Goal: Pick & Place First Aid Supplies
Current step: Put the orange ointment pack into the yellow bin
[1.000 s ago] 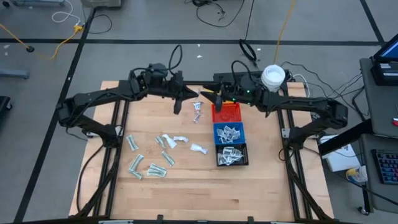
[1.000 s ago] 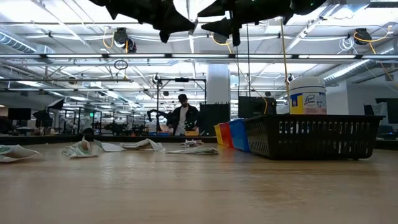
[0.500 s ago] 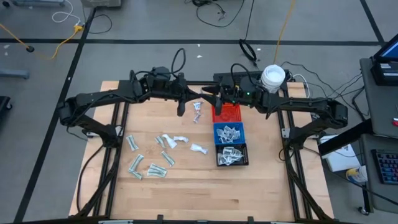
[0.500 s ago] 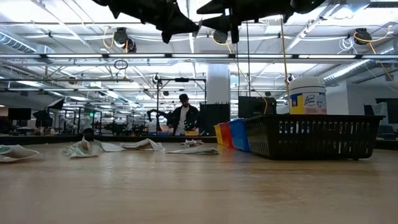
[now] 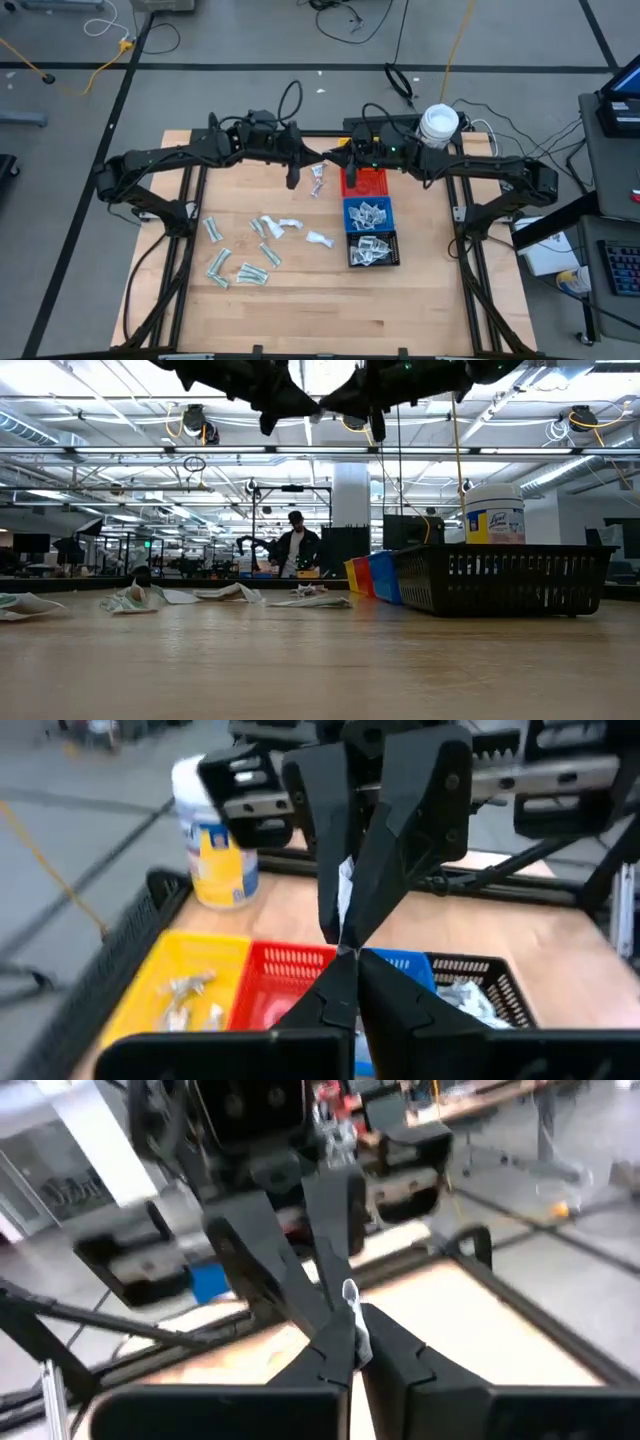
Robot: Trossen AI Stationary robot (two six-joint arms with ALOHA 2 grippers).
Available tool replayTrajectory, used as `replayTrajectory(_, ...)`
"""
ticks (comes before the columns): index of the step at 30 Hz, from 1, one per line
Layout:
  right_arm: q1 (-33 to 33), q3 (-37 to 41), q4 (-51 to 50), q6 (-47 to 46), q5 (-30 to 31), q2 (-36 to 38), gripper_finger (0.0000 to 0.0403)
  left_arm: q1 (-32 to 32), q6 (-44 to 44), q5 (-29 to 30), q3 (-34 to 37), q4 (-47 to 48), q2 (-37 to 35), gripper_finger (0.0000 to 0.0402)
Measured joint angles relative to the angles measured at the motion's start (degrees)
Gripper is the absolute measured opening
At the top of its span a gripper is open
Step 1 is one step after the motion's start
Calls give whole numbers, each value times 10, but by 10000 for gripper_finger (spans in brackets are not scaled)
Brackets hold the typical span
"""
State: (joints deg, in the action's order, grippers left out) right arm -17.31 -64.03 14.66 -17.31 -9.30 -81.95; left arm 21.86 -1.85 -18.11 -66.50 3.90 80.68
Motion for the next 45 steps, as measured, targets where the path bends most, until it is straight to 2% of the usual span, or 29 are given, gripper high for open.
replayTrajectory(6,-67,-12,-157,33,-63,2,1,22,67,4,0,21,-3,68)
replayTrajectory(10,-126,-80,-309,135,-75,-13,1,25,71,3,0,17,-2,112)
replayTrajectory(14,-179,-138,-424,247,-74,-62,1,31,81,35,0,19,-2,140)
replayTrajectory(20,-224,-174,-472,373,-45,-141,0,36,111,65,0,19,-2,153)
replayTrajectory(25,-232,-192,-490,429,-39,-207,0,39,130,85,0,21,-2,154)
replayTrajectory(28,-231,-192,-501,466,2,-231,5,43,140,87,0,22,-2,154)
replayTrajectory(32,-231,-192,-495,495,15,-237,47,48,146,90,0,30,-2,154)
replayTrajectory(38,-234,-192,-500,470,-14,-237,149,52,146,92,0,43,-2,154)
replayTrajectory(41,-235,-192,-499,422,-16,-230,188,52,146,106,0,59,-2,154)
replayTrajectory(45,-235,-192,-469,335,-59,-205,215,52,161,151,0,105,17,154)
